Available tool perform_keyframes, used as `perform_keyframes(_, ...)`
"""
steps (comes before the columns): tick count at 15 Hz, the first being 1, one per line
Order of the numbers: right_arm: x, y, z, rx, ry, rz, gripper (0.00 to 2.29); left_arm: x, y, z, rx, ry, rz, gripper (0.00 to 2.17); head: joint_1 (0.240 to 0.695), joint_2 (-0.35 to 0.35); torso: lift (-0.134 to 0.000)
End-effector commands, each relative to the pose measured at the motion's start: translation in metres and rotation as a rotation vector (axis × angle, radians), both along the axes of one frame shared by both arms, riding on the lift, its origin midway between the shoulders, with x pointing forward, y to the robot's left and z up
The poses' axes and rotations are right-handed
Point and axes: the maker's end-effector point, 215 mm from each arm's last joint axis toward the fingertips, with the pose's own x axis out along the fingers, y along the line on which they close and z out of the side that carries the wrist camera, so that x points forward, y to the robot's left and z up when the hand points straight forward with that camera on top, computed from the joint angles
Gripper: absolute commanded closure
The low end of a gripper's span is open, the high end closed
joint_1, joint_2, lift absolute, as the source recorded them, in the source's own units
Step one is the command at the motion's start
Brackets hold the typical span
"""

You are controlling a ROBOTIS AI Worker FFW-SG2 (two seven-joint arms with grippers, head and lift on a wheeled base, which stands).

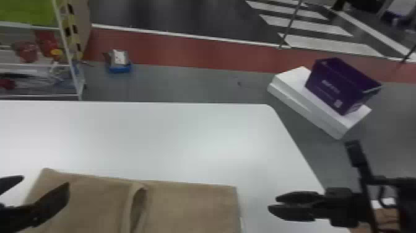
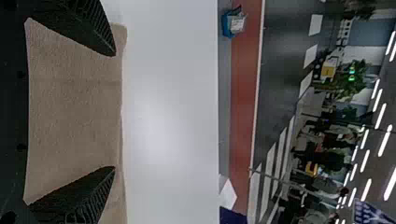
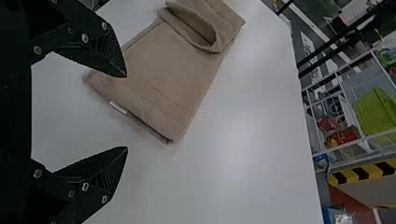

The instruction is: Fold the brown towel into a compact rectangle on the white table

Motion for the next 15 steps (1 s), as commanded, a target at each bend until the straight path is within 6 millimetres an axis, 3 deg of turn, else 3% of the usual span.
perform_keyframes(1,-0.007,0.053,0.035,0.111,0.0,-0.012,0.39,0.012,0.055,0.001,-0.073,-0.058,0.099,0.0,0.695,-0.168,-0.124)
perform_keyframes(3,-0.008,0.102,0.05,0.184,-0.043,0.05,0.39,0.011,0.083,-0.011,-0.138,-0.041,0.145,0.0,0.695,-0.052,-0.124)
perform_keyframes(4,-0.009,0.118,0.051,0.209,-0.046,0.061,0.39,0.008,0.092,-0.014,-0.163,-0.044,0.146,0.0,0.695,0.061,-0.124)
perform_keyframes(5,-0.011,0.134,0.047,0.228,-0.035,0.072,0.39,0.005,0.103,-0.016,-0.192,-0.052,0.155,0.01,0.695,0.116,-0.124)
perform_keyframes(7,-0.036,0.173,0.032,0.315,0.037,0.083,0.39,-0.006,0.119,-0.02,-0.247,-0.054,0.148,0.01,0.695,0.204,-0.124)
perform_keyframes(10,-0.058,0.207,0.001,0.329,0.125,0.028,0.39,-0.007,0.138,-0.018,-0.283,-0.07,0.175,0.01,0.695,0.35,-0.124)
perform_keyframes(13,-0.054,0.214,-0.01,0.264,0.122,0.006,0.39,-0.008,0.136,-0.017,-0.295,-0.073,0.16,0.01,0.695,0.35,-0.124)
perform_keyframes(15,-0.03,0.219,-0.007,0.198,0.069,-0.001,0.39,-0.009,0.14,-0.021,-0.31,-0.069,0.161,0.02,0.695,0.35,-0.124)
